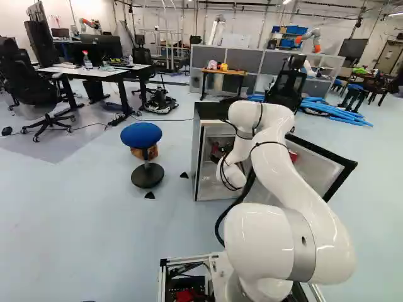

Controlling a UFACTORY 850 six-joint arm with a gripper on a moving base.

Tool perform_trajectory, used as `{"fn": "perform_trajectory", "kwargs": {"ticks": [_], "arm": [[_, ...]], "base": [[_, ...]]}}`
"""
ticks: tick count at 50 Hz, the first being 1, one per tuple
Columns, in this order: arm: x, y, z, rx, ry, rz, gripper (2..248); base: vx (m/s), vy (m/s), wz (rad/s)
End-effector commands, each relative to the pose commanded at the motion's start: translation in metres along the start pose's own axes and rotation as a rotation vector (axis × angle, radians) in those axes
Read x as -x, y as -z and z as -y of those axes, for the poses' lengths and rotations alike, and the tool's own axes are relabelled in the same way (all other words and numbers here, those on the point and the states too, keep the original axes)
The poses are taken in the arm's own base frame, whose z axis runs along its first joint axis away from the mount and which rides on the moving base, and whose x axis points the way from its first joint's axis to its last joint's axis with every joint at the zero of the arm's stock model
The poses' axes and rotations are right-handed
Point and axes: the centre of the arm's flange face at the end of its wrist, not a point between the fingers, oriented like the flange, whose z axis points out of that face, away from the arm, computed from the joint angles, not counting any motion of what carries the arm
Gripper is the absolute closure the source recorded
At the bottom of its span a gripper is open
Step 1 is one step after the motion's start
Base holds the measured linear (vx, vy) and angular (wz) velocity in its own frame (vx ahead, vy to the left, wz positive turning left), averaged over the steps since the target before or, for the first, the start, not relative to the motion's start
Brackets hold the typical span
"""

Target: Grab a drink from the fridge

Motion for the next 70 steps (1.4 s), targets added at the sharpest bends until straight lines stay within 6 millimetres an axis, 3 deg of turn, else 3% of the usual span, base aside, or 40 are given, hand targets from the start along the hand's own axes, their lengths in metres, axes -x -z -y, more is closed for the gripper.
{"fn": "perform_trajectory", "kwargs": {"ticks": [15,37,38,42,43,47,48,53,54,58,59,63,64,68,70], "arm": [[0.007,-0.022,0.001,-0.006,0.009,-0.032,3],[0.007,-0.022,0.001,-0.007,0.009,-0.033,10],[0.007,-0.022,0.001,-0.007,0.009,-0.033,23],[0.007,-0.022,0.001,-0.007,0.009,-0.033,23],[0.007,-0.022,0.001,-0.007,0.009,-0.033,36],[0.007,-0.022,0.001,-0.007,0.009,-0.033,36],[0.007,-0.022,0.001,-0.007,0.009,-0.033,47],[0.007,-0.022,0.001,-0.007,0.009,-0.033,47],[0.007,-0.022,0.001,-0.007,0.009,-0.033,59],[0.007,-0.022,0.001,-0.007,0.009,-0.033,59],[0.007,-0.022,0.001,-0.007,0.009,-0.033,72],[0.007,-0.022,0.001,-0.007,0.009,-0.033,72],[0.007,-0.022,0.001,-0.007,0.009,-0.033,84],[0.007,-0.022,0.001,-0.007,0.009,-0.033,84],[0.007,-0.022,0.001,-0.007,0.009,-0.033,96]], "base": [[0.000,0.000,0.000],[0.000,0.000,0.000],[0.000,0.000,0.000],[0.000,0.000,0.000],[0.000,0.000,0.000],[0.000,0.000,0.000],[0.000,0.000,0.000],[0.000,0.000,0.000],[0.000,0.000,0.000],[0.000,0.000,0.000],[0.000,0.000,0.000],[0.000,0.000,0.000],[0.000,0.000,0.000],[0.000,0.000,0.000],[0.000,0.000,0.000]]}}
